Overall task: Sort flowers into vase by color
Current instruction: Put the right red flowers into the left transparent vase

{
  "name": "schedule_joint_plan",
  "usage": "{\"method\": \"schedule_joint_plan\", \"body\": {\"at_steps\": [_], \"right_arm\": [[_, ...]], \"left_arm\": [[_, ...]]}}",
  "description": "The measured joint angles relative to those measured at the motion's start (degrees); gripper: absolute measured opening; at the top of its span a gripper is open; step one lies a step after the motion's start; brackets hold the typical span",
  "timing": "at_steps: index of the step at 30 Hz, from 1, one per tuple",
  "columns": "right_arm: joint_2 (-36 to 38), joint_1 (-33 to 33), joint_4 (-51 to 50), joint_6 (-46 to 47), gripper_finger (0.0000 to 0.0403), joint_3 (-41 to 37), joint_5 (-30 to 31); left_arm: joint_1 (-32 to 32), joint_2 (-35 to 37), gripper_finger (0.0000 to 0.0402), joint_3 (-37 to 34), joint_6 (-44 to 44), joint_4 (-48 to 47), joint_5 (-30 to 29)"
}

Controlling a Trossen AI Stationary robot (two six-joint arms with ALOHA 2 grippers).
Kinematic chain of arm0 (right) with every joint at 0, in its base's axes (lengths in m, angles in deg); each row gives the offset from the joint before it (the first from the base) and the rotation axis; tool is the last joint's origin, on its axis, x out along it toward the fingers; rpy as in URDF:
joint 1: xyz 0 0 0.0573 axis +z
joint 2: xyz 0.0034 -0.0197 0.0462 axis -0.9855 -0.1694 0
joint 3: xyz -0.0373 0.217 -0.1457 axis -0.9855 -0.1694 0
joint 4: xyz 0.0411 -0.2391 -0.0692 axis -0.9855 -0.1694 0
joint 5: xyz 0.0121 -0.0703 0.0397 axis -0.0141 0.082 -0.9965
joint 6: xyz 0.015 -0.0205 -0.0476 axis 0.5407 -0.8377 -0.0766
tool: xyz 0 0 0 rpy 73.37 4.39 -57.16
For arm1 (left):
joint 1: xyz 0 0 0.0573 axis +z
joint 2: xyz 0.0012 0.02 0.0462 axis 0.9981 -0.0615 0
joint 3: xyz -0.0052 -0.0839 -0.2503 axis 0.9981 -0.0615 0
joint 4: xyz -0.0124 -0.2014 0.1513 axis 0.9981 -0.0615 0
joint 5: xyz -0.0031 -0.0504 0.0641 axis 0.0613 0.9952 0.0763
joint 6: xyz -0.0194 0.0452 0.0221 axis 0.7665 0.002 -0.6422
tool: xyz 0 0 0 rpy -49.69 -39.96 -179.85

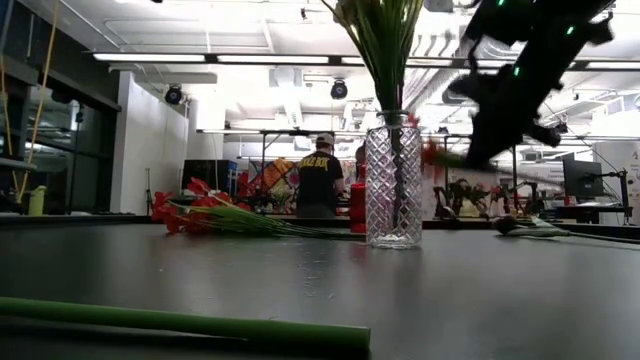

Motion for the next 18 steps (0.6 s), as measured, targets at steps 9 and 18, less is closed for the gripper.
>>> {"method": "schedule_joint_plan", "body": {"at_steps": [9, 18], "right_arm": [[18.8, -0.3, 6.4, 1.8, 0.0001, 0.1, 16.2], [25.5, 0.1, 32.2, -20.4, 0.0, 0.1, 18.7]], "left_arm": [[0.0, 0.1, 0.0197, 0.0, -4.1, -0.4, 0.0], [-1.1, -0.3, 0.0197, 0.0, -5.2, 1.1, 8.7]]}}
